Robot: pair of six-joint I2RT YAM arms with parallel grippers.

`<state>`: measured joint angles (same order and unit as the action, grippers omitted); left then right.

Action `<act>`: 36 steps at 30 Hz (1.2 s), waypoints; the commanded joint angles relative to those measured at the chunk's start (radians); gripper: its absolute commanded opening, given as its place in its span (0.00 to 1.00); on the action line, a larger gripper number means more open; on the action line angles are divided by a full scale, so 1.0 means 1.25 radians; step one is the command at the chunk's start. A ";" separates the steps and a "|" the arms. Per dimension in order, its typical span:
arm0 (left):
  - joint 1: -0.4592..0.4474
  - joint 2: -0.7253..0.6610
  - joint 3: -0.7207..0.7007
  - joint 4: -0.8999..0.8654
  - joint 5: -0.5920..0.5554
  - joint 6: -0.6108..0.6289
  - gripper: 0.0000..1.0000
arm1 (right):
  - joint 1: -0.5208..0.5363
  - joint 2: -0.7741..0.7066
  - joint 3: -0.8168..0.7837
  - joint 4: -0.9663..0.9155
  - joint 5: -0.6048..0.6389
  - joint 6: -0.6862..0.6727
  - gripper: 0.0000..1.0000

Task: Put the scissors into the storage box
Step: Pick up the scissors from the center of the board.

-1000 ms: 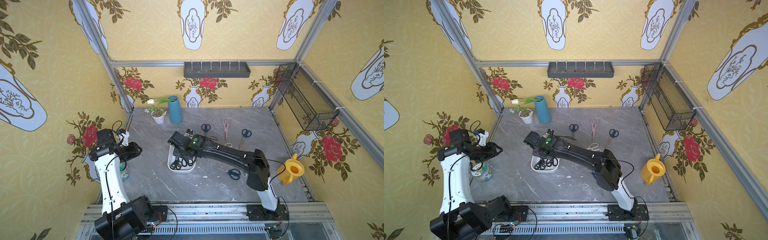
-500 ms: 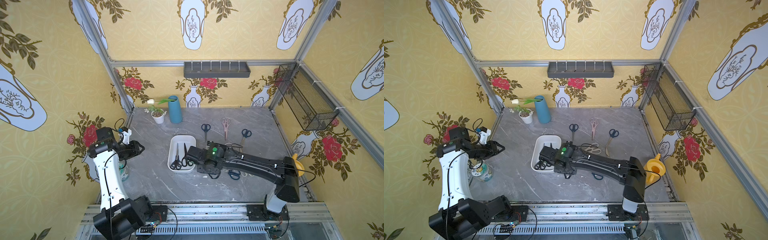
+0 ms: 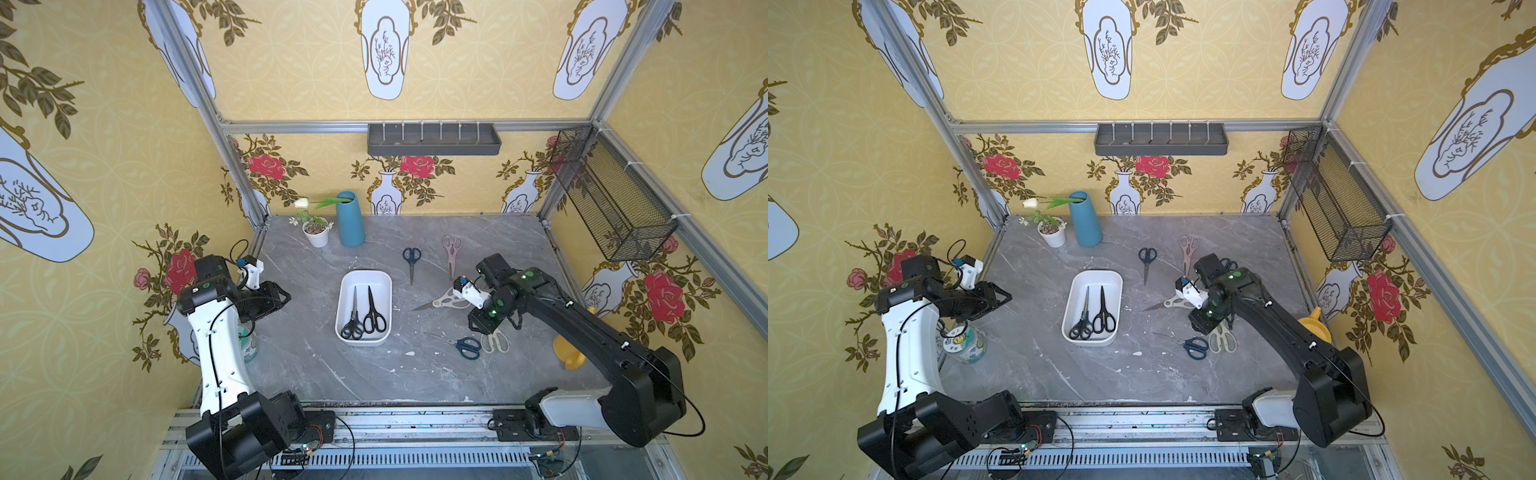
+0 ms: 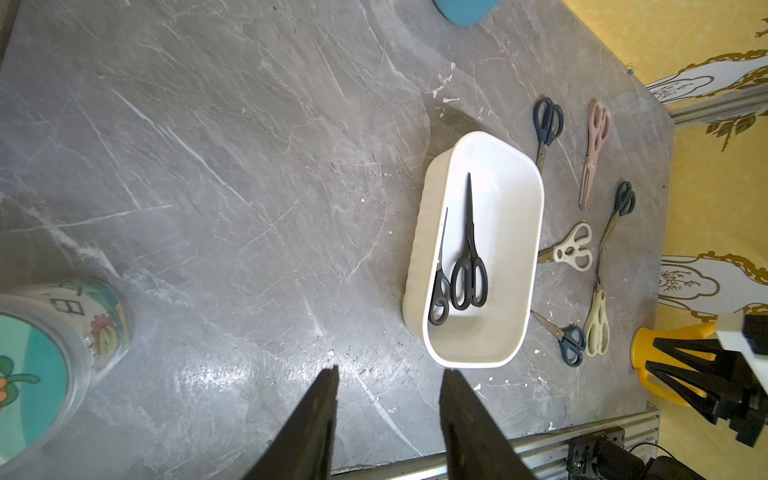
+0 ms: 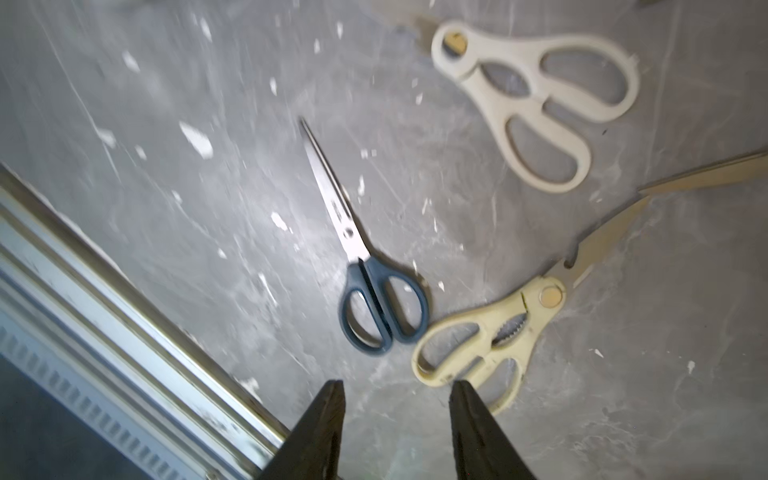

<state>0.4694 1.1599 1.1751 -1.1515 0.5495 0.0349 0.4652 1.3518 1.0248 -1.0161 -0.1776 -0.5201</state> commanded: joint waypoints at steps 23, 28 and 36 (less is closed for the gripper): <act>0.056 0.005 -0.007 0.012 0.023 0.032 0.46 | 0.025 0.166 -0.109 0.195 0.046 -0.252 0.39; 0.056 -0.001 -0.007 0.010 0.026 0.035 0.46 | 0.027 0.208 -0.096 0.207 0.033 -0.253 0.37; 0.056 -0.005 -0.007 0.010 0.032 0.035 0.46 | 0.041 0.254 -0.094 0.216 0.014 -0.246 0.27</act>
<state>0.5385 1.1564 1.1687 -1.1374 0.5724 0.0704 0.5110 1.6497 0.9108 -0.7509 -0.1265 -0.8375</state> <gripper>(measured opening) 0.464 0.290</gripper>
